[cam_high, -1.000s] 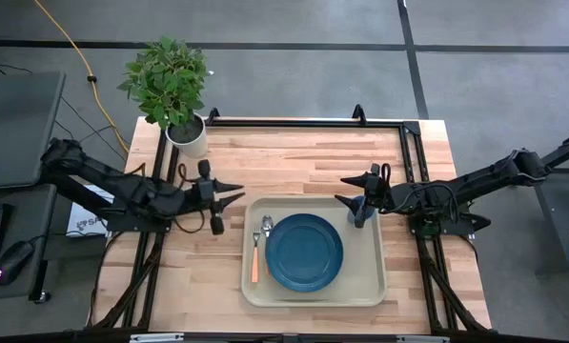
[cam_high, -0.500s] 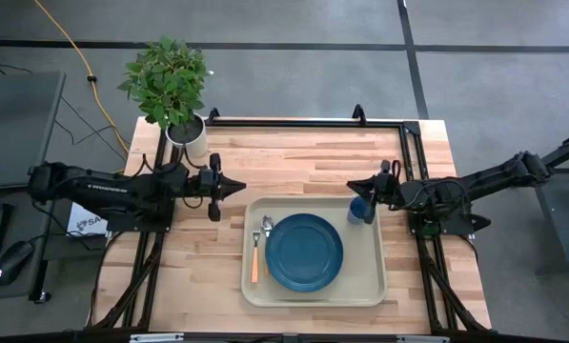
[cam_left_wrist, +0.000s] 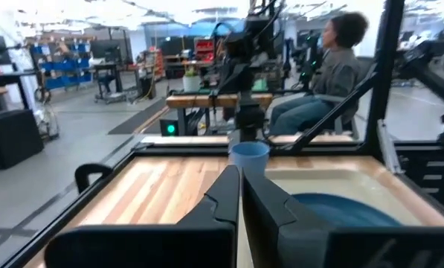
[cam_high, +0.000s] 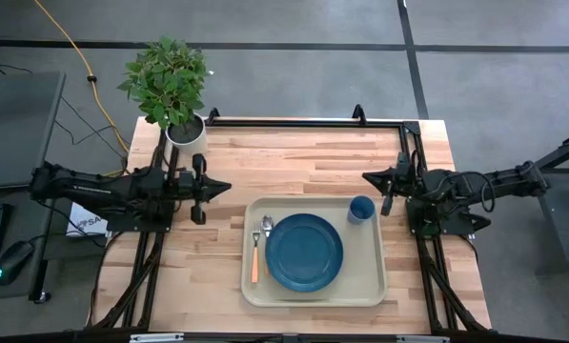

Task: Pick and place plate/cup/fork/spoon on tray
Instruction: Return to Home Position

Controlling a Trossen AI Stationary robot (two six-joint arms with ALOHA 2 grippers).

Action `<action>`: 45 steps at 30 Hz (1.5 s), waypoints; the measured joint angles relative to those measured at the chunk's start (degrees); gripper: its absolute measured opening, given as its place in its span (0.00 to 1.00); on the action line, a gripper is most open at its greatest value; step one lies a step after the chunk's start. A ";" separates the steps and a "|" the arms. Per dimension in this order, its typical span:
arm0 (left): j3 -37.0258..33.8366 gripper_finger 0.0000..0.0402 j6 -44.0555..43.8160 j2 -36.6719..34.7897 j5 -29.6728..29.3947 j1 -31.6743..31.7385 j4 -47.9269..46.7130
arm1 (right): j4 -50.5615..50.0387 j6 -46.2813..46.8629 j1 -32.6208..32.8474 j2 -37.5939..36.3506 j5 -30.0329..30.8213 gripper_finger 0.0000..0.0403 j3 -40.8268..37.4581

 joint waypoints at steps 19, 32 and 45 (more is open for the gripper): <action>0.04 0.00 3.86 -5.16 -6.92 -6.85 -5.66 | -0.82 -3.04 -4.27 0.16 -10.52 0.00 0.00; -6.46 0.00 -0.61 -22.45 -6.92 -6.85 -15.16 | -3.47 -0.02 -4.26 0.18 -12.33 0.00 0.00; -6.70 0.00 -1.44 -29.80 -5.75 -6.89 -20.12 | -3.37 1.50 -4.27 0.16 -11.92 0.00 0.00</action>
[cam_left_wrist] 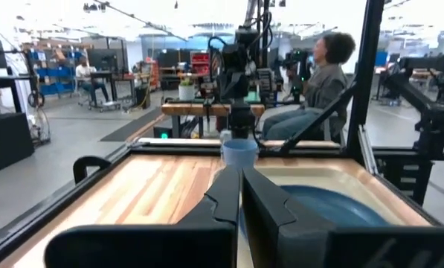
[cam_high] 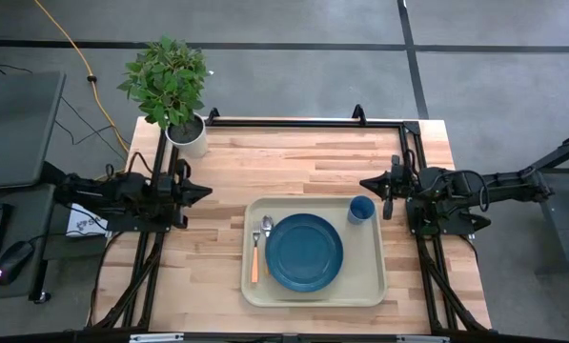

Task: Pick and place plate/cup/fork/spoon on tray
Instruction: Return to Home Position

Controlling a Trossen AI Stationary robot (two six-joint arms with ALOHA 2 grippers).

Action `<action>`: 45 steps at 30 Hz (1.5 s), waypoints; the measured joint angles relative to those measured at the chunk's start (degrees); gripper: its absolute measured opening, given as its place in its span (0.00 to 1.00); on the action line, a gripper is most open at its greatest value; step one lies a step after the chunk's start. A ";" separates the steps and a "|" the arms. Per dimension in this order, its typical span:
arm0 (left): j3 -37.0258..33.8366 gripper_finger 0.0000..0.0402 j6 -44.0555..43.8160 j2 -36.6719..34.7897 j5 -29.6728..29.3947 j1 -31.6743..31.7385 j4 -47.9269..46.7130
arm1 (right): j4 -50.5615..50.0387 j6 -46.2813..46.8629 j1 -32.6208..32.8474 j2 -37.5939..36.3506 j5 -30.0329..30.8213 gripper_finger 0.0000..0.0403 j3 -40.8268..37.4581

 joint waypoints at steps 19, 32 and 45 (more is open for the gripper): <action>-3.31 0.00 -1.15 -0.02 2.02 0.00 3.33 | 0.00 -0.02 0.00 -0.02 -0.44 0.00 0.00; -3.31 0.00 -0.58 -0.02 2.28 0.00 4.41 | 0.00 1.06 0.02 -0.02 -0.42 0.00 0.00; -3.31 0.00 0.03 -0.02 3.19 -0.01 4.32 | -2.20 1.04 0.02 -2.37 -0.87 0.00 0.00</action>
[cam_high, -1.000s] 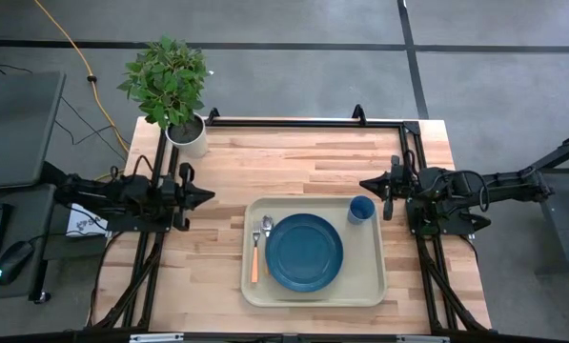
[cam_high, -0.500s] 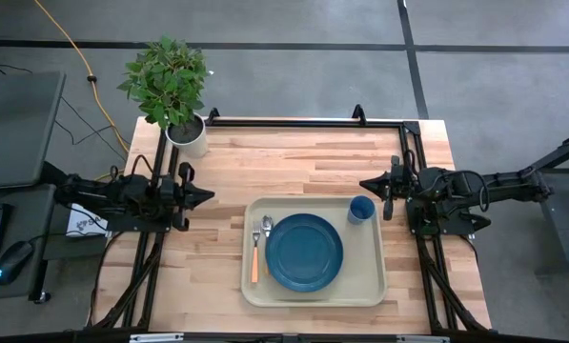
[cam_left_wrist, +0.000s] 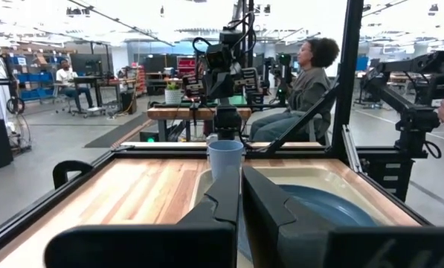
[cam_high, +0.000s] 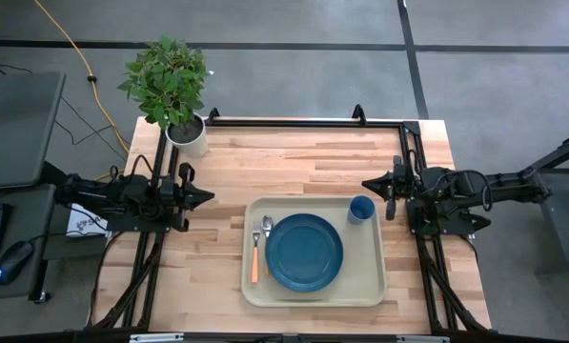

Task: Pick and place plate/cup/fork/spoon on tray
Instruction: Return to Home Position

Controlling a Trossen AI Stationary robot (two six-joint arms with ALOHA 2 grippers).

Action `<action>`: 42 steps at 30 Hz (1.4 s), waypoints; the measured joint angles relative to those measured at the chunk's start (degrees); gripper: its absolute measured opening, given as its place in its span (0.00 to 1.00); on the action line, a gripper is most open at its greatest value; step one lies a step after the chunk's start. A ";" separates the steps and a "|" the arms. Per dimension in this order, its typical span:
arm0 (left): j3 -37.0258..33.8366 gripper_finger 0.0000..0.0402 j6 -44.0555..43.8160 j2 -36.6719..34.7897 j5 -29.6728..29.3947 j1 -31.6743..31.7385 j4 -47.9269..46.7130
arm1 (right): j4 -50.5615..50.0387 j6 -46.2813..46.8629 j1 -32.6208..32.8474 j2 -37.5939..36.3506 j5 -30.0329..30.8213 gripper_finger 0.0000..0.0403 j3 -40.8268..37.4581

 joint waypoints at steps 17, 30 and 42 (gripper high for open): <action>0.00 0.00 -1.54 0.00 0.44 0.00 -0.92 | -2.84 1.49 2.45 -6.35 -0.90 0.00 0.02; -3.90 0.00 -3.97 0.39 2.37 -0.05 3.32 | -2.37 1.49 2.45 -6.35 -0.56 0.00 0.02; -3.80 0.00 -0.56 0.02 -0.69 0.52 4.28 | -2.46 1.06 2.45 -6.36 -1.17 0.00 0.02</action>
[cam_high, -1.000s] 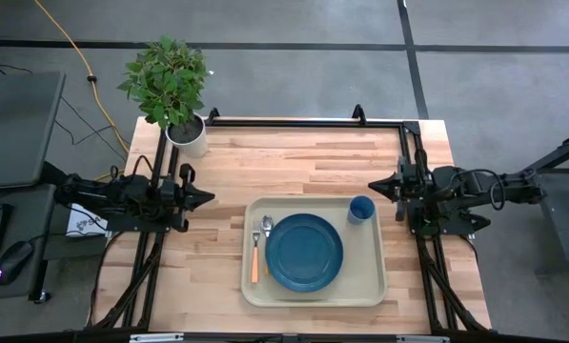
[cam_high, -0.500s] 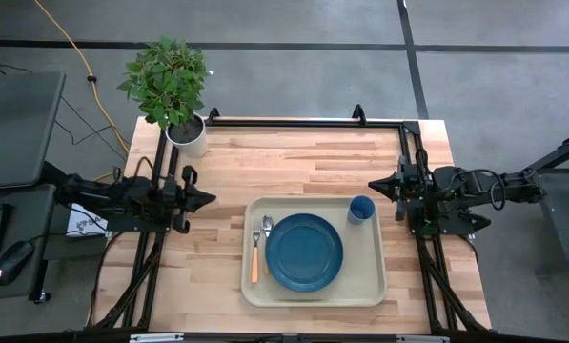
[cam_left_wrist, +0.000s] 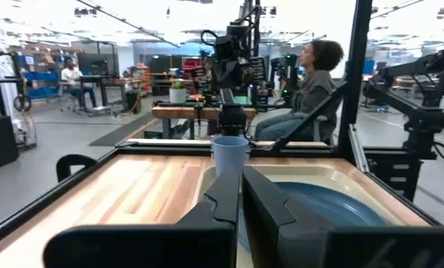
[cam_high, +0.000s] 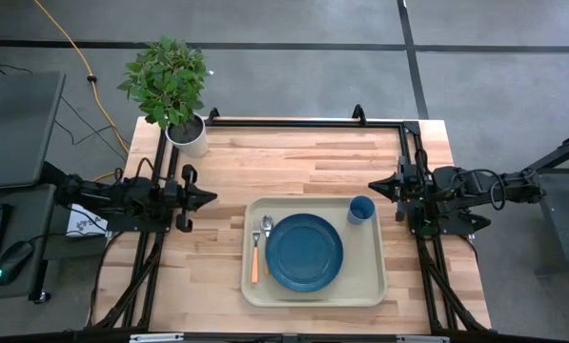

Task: Pick and place plate/cup/fork/spoon on tray
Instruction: Return to Home Position

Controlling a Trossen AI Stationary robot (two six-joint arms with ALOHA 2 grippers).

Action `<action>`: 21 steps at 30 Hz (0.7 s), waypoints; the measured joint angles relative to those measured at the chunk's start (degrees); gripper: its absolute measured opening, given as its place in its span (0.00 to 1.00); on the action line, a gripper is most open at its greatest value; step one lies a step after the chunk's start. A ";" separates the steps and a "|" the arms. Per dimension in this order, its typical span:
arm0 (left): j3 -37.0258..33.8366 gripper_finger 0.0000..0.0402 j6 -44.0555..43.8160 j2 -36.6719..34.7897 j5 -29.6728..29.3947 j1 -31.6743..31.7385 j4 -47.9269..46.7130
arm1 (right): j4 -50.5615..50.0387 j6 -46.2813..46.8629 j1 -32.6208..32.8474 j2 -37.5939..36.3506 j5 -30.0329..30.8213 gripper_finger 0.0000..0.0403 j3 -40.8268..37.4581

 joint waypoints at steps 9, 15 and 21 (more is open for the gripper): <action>0.00 0.00 -0.49 0.11 -1.21 0.11 -3.56 | 2.48 -0.57 0.00 -3.60 -1.37 0.00 -3.47; 0.00 0.00 -0.64 0.42 -0.42 -0.04 -3.45 | 3.70 -0.65 0.00 -10.46 -3.63 0.00 -9.82; 0.00 0.00 -0.69 0.44 -0.42 -0.04 -3.39 | 9.83 -2.33 0.00 -15.86 -2.62 0.00 -14.76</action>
